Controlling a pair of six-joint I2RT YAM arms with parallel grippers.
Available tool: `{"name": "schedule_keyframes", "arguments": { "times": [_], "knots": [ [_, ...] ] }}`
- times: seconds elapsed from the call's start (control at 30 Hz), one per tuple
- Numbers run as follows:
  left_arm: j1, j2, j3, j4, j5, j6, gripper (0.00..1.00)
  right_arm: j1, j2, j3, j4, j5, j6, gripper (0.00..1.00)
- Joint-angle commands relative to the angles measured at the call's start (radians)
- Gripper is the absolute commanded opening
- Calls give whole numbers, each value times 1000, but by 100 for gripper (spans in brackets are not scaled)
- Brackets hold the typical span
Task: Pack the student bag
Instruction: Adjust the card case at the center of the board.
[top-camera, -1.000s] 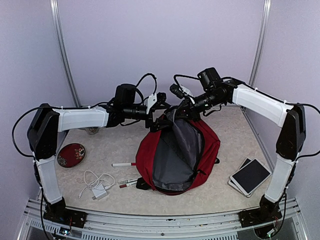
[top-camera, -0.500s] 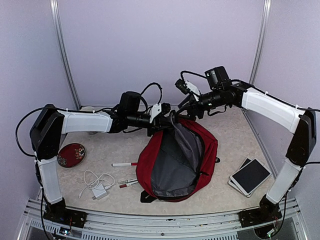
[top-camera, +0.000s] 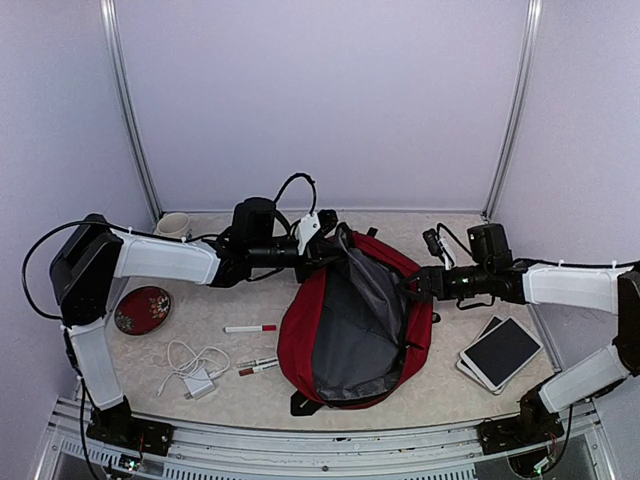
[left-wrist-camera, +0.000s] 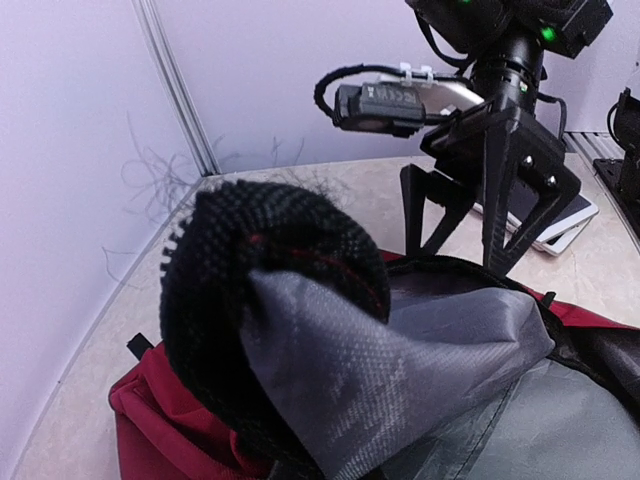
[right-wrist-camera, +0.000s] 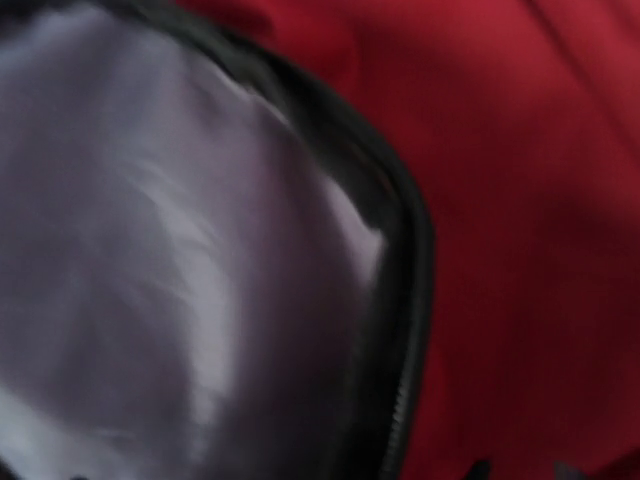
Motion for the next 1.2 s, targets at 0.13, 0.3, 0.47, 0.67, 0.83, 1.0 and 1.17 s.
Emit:
{"name": "schedule_keyframes", "arguments": {
  "times": [0.13,0.3,0.47,0.67,0.83,1.0,1.17],
  "knots": [
    [0,-80,-53,81,-44,-41,0,17,133,-22,332,-173,94,34],
    [11,-111,-100,96,-73,-92,0,7,175,148,238,-239,18,0],
    [27,-178,-197,163,-128,-175,0,-26,212,386,97,-86,-55,0],
    [41,-186,-271,212,-166,-234,0,-26,355,520,15,86,-35,0],
    [76,-121,-242,162,-165,-321,0,-26,372,485,8,193,-15,0],
    [102,-94,-248,155,-126,-380,3,-26,410,492,21,174,-16,0],
    [111,-81,-245,118,-106,-385,40,-24,428,491,49,118,23,19]
  ]
}}
